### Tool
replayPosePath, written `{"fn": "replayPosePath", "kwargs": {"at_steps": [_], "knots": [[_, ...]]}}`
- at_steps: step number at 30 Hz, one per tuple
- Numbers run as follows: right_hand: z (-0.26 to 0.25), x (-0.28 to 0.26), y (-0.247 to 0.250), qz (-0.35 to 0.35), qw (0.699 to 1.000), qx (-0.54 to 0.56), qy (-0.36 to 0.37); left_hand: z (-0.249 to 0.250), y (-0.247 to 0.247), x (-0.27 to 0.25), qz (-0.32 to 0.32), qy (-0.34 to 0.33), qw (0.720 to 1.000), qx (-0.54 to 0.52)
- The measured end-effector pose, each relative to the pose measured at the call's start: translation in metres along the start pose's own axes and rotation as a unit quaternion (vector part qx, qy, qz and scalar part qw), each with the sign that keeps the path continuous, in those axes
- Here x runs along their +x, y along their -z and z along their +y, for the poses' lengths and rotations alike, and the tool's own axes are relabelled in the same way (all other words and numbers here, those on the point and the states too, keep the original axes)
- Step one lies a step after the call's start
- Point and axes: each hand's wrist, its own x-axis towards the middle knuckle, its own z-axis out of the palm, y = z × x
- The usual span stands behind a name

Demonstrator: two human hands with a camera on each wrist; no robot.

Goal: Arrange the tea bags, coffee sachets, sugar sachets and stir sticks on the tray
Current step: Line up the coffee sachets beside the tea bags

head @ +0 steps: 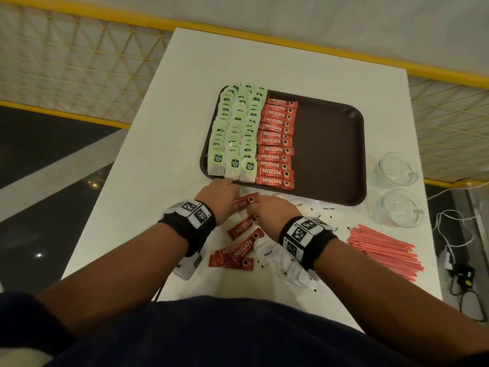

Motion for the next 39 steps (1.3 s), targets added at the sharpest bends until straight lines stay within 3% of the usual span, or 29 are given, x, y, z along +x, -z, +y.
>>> {"fn": "replayPosePath", "kwargs": {"at_steps": [5, 11, 16, 20, 23, 27, 32, 36, 39], "knots": [[0.003, 0.000, 0.003, 0.025, 0.999, 0.022, -0.009, -0.004, 0.003, -0.004, -0.009, 0.041, 0.999, -0.026], [0.019, -0.002, 0.019, 0.038, 0.986, 0.154, -0.053, -0.017, 0.016, -0.009, -0.040, 0.030, 0.990, -0.133], [0.037, 0.001, 0.037, 0.071, 0.934, 0.333, -0.111, -0.022, 0.039, -0.002, -0.023, -0.007, 0.989, -0.148], [0.069, 0.008, 0.060, 0.150, 0.895, 0.380, -0.182, -0.024, 0.062, 0.010, -0.004, -0.004, 0.983, -0.185], [0.096, 0.020, 0.075, 0.149, 0.913, 0.312, -0.216, -0.025, 0.080, 0.022, 0.004, -0.010, 0.978, -0.208], [0.110, 0.038, 0.084, 0.069, 0.945, 0.236, -0.215, -0.032, 0.100, 0.040, 0.030, 0.007, 0.965, -0.260], [0.111, 0.060, 0.082, -0.009, 0.950, 0.213, -0.229, -0.038, 0.104, 0.057, 0.039, 0.018, 0.956, -0.291], [0.112, 0.067, 0.075, -0.004, 0.943, 0.226, -0.243, -0.036, 0.100, 0.066, 0.025, 0.022, 0.954, -0.297], [0.115, 0.065, 0.072, 0.041, 0.941, 0.233, -0.242, -0.030, 0.098, 0.073, 0.017, 0.018, 0.955, -0.294]]}}
